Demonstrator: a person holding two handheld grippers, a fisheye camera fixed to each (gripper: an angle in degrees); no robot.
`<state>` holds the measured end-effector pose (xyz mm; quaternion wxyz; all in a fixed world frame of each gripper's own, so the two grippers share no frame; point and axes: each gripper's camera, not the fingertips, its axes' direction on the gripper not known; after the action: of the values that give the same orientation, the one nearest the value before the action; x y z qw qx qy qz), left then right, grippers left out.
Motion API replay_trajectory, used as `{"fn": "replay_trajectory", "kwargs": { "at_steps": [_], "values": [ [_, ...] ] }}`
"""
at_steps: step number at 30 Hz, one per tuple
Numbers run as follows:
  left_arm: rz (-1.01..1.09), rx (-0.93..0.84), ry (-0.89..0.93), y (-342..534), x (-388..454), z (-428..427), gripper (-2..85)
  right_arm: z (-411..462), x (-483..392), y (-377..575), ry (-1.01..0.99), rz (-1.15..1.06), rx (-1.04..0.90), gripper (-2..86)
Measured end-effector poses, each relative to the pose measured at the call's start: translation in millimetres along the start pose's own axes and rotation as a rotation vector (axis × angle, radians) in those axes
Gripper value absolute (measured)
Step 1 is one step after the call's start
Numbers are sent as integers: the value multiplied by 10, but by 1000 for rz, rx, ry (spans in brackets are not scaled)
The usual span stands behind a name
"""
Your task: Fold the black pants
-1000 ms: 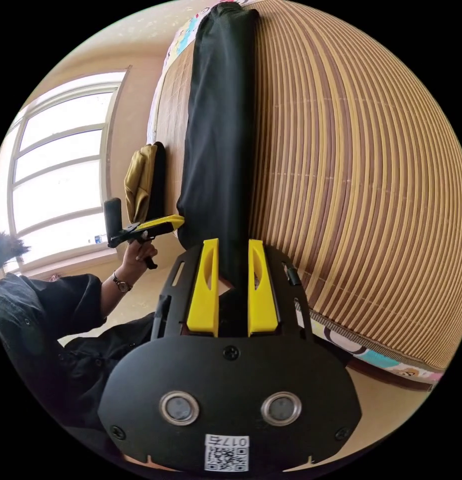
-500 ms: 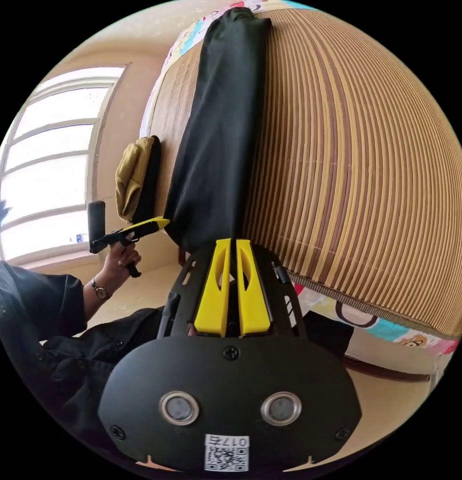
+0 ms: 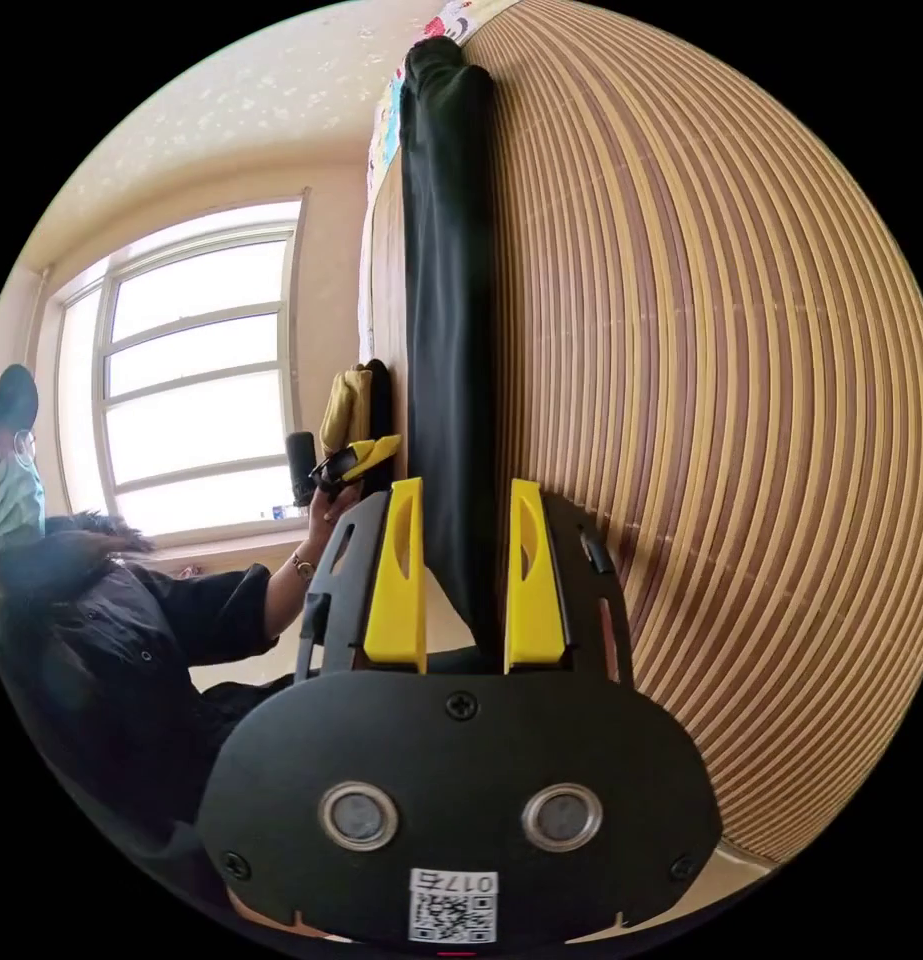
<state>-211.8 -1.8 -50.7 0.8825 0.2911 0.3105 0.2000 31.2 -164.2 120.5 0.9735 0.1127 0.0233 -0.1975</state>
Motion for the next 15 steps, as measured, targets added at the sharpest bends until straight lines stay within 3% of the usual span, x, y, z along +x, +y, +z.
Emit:
{"fn": "replay_trajectory", "kwargs": {
  "at_steps": [5,9,15],
  "values": [
    [42,-62,46,-356,-85,192,114,-3,62,-410,-119,-41,-15,92],
    [-60,-192,143,-399,-193,381,59,15,102,-480,-208,-39,-92,53],
    [138,-38,568,13,295,-370,43,-562,-430,141,-473,-166,31,31]
  ]
}}
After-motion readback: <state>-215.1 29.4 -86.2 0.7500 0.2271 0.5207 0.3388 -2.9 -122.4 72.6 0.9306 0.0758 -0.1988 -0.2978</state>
